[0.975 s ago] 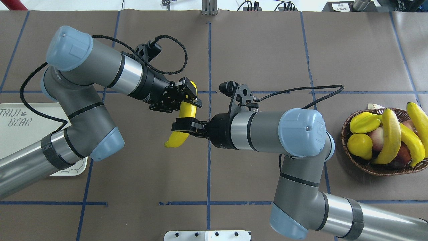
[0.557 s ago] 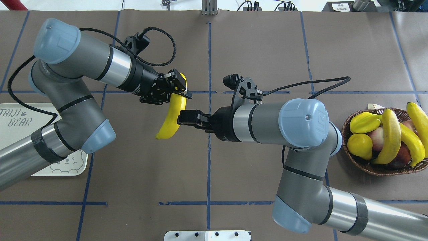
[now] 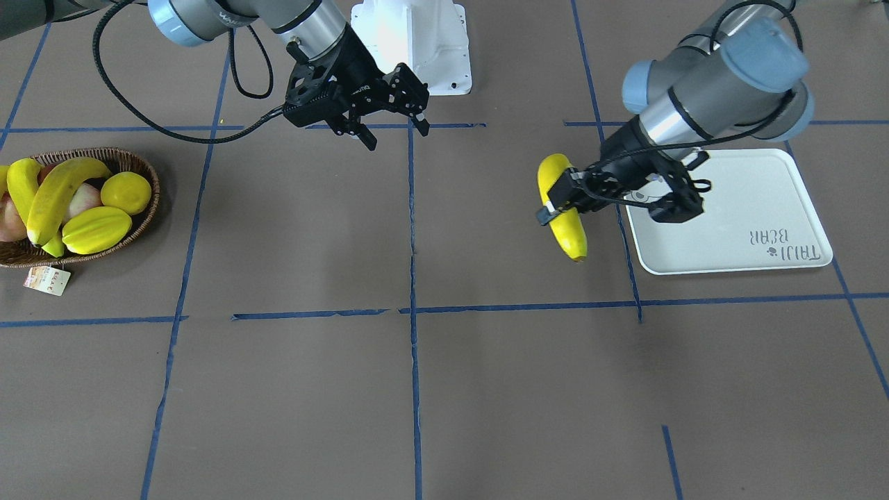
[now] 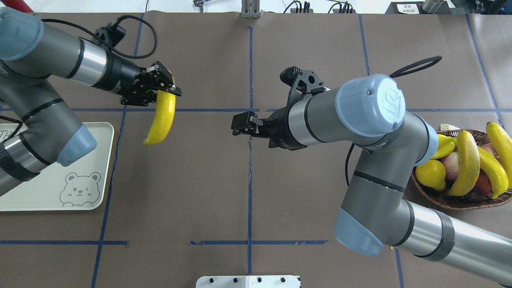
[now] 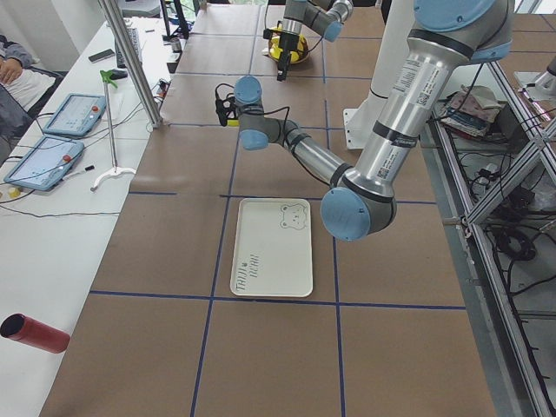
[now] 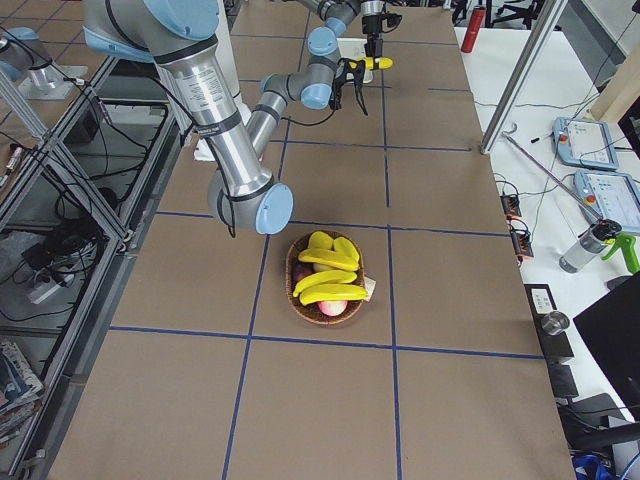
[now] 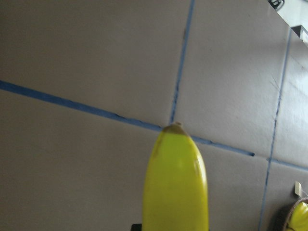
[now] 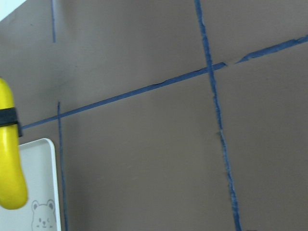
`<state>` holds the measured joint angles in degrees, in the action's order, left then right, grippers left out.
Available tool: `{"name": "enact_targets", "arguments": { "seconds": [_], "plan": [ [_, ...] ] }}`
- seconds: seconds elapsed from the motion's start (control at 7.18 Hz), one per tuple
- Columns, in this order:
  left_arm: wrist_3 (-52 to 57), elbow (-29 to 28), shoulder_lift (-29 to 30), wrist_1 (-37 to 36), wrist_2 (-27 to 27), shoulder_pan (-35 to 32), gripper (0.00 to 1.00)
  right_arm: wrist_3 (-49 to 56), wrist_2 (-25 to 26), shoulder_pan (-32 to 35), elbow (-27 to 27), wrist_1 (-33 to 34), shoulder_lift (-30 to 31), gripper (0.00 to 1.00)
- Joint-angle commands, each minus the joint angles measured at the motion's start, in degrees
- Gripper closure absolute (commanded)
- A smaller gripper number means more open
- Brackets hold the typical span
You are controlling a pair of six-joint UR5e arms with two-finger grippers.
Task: Transfer all bananas from basket to plate
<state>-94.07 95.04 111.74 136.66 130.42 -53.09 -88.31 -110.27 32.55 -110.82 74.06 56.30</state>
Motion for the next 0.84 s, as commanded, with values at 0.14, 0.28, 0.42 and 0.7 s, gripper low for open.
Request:
{"name": "enact_targets", "arguments": {
  "seconds": [0.14, 0.28, 0.42, 0.7],
  "plan": [
    [0.4, 0.1, -13.4, -1.8, -0.3, -6.8, 1.00, 9.1, -3.2, 5.5, -3.3, 19.9, -0.1, 0.00],
    [1.9, 0.1, -18.0, -1.8, -2.0, -7.4, 1.00, 14.4, -3.3, 7.5, -4.0, 25.9, 0.2, 0.00],
    [3.3, -0.5, -22.9, -2.7, -4.6, -7.4, 1.00, 21.0, -4.3, 10.6, -5.2, 31.6, 0.5, 0.00],
    [4.1, -3.3, -25.7, -3.9, -5.3, -7.5, 1.00, 30.0, -7.1, 15.3, -6.9, 35.9, 2.6, 0.00]
  ]
}}
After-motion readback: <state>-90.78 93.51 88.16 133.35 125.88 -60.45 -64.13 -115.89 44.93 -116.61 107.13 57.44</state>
